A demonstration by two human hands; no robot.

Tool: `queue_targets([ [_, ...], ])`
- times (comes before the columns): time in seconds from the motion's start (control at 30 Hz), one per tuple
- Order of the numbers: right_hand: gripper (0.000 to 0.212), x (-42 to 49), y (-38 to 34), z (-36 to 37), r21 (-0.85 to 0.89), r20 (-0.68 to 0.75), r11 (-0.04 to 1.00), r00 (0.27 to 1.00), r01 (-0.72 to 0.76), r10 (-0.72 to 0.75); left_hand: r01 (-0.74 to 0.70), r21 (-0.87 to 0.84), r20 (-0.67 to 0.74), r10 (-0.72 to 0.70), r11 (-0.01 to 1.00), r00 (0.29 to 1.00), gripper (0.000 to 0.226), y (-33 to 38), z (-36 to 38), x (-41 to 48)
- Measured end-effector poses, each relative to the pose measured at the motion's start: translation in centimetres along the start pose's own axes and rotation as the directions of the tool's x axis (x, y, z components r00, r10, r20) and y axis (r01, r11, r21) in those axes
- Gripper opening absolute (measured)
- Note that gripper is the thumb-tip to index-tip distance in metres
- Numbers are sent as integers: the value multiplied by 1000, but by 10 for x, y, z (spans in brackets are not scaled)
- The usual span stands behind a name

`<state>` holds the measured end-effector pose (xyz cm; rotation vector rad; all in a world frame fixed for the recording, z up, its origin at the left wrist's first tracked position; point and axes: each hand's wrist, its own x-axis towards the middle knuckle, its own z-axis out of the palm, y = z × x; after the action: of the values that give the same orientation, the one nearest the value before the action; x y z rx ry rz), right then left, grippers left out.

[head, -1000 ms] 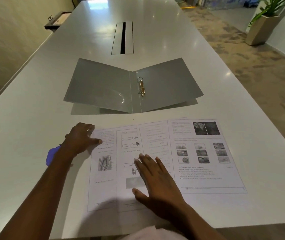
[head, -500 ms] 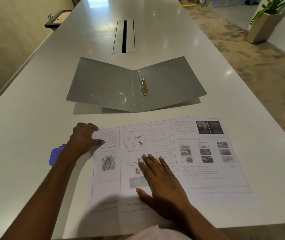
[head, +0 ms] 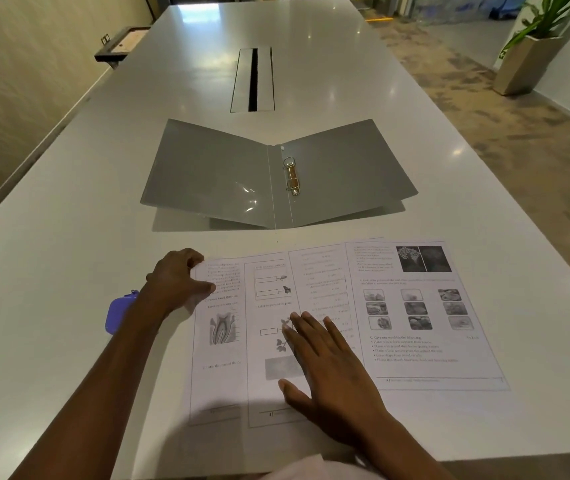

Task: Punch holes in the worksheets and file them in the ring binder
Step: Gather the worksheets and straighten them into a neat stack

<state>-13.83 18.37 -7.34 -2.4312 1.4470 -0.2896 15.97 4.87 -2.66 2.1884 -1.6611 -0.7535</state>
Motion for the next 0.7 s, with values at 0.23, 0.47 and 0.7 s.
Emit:
queue_targets([
  [0.23,76,1,0,-2,9,9,1000,1000,-4,4,23,-347,-24,-33,938,999,81,1,0,-12],
  [0.47,76,0,0,0,38,1,999,1000,-23,23,183,-726,48,-216,663,975,72,-8,3,-39],
  [0.7,72,-2,4,-5,81,-29,995,998,-51,54,110,-669,37,-114,735,993,21,-9,23,-84],
])
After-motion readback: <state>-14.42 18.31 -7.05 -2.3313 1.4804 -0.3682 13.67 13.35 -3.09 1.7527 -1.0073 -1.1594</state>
